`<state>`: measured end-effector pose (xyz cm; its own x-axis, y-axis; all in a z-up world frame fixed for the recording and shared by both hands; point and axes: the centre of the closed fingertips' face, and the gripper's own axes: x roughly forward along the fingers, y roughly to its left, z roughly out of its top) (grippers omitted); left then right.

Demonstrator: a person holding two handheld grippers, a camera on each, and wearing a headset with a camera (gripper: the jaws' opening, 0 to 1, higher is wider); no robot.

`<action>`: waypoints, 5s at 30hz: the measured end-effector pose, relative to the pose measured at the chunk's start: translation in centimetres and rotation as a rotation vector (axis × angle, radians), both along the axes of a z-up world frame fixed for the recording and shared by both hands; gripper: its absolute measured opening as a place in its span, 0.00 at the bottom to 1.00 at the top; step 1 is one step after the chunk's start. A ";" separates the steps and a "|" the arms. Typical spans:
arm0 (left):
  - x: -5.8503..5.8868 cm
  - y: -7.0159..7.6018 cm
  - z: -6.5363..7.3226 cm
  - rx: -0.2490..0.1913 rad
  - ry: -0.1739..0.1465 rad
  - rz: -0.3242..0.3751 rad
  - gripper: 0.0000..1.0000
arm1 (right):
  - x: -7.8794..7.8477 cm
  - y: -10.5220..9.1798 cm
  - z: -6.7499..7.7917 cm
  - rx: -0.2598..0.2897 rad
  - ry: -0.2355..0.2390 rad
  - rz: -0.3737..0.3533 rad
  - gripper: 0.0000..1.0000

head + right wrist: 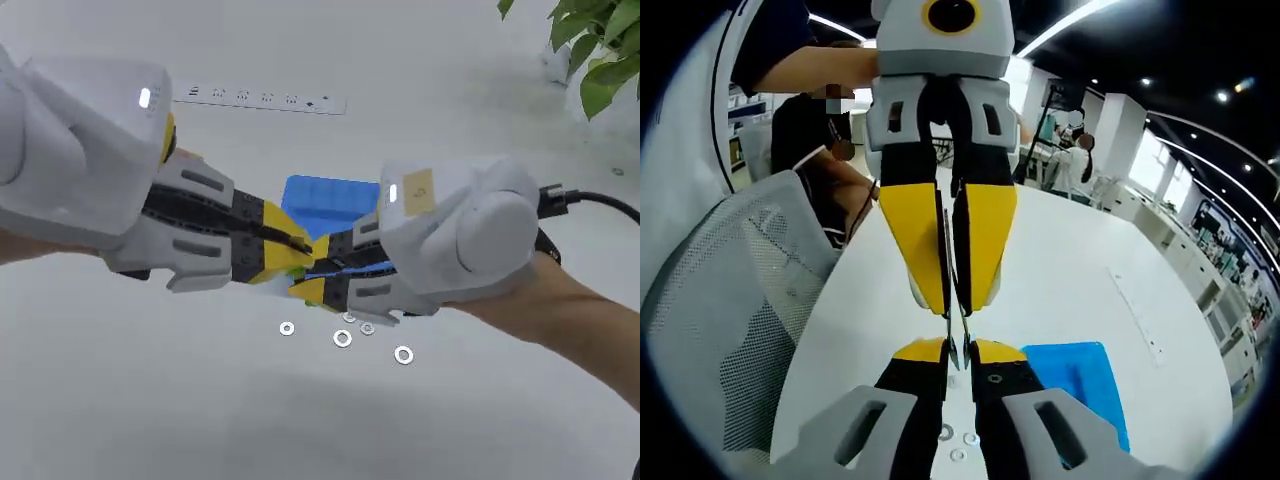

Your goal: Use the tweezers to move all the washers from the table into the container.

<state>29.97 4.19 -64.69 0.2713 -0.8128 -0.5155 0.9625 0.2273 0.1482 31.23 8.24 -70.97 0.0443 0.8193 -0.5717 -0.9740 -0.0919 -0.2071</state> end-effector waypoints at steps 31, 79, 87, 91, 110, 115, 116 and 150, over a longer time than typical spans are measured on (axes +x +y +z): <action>1.3 2.3 -5.8 -0.049 0.141 0.139 0.08 | 0.2 1.0 -5.6 -0.069 0.088 -0.010 0.11; 2.3 1.9 -7.7 -0.052 0.185 0.153 0.08 | 0.6 1.5 -7.1 -0.061 0.188 -0.018 0.11; 2.4 2.1 -7.8 -0.043 0.191 0.150 0.08 | 0.5 1.6 -7.2 -0.072 0.189 -0.020 0.10; 2.1 2.0 -7.7 -0.035 0.194 0.142 0.08 | 0.2 1.5 -7.1 -0.082 0.168 0.001 0.10; 1.3 1.6 -3.0 -0.078 0.141 0.135 0.08 | -0.1 0.9 -2.4 -0.044 0.100 -0.008 0.10; 1.6 1.5 -1.4 -0.069 0.108 0.122 0.08 | 0.4 1.0 -0.8 -0.034 0.057 -0.006 0.10; 1.7 1.5 -1.1 -0.071 0.102 0.123 0.08 | 0.5 1.0 -0.5 -0.030 0.053 -0.010 0.10; 10.2 -1.0 0.5 -0.030 -0.001 0.049 0.08 | 10.0 -1.6 1.4 0.021 -0.054 -0.139 0.10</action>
<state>40.15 3.19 -64.20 0.3117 -0.8135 -0.4909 0.9499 0.2785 0.1416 41.20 6.67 -69.53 0.1887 0.8146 -0.5485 -0.9643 0.0481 -0.2604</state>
